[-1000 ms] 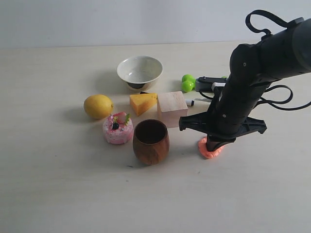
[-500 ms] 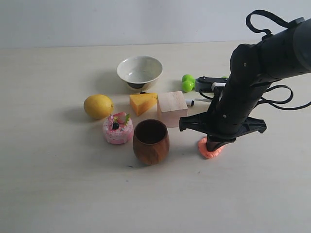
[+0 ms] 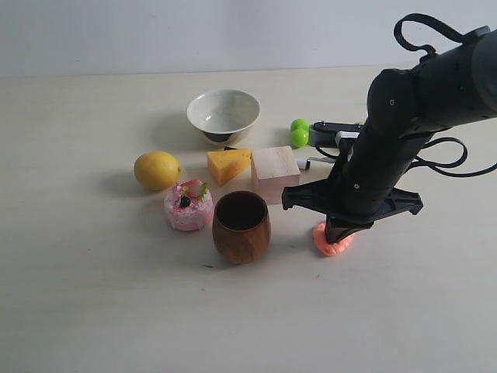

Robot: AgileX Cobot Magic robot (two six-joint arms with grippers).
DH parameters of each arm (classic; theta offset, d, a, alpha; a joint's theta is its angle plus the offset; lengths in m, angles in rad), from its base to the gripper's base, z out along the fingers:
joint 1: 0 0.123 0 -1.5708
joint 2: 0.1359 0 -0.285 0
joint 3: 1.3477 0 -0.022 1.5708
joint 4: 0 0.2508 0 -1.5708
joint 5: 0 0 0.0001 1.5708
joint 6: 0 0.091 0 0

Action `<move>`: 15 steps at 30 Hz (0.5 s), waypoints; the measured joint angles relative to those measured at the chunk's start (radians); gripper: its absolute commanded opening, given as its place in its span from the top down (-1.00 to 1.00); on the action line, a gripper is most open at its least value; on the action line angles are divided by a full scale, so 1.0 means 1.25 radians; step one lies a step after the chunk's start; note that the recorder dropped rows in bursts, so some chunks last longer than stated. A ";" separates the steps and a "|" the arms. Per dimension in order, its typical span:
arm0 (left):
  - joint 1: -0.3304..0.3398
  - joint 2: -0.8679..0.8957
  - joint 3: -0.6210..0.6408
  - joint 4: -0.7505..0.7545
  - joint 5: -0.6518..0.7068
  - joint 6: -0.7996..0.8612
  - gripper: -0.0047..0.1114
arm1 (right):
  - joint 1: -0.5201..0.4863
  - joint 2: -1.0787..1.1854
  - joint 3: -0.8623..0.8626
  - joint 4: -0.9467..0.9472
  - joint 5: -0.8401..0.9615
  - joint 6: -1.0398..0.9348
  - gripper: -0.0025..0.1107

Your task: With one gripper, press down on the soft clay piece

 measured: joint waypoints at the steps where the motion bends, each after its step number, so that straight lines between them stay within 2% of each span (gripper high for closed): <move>1: 0.000 0.000 0.000 0.000 0.000 0.000 0.92 | 0.000 0.000 0.000 0.000 0.000 0.000 0.96; 15: 0.000 0.000 0.000 0.000 0.000 0.000 0.92 | 0.000 -0.001 0.000 0.002 -0.006 -0.006 0.96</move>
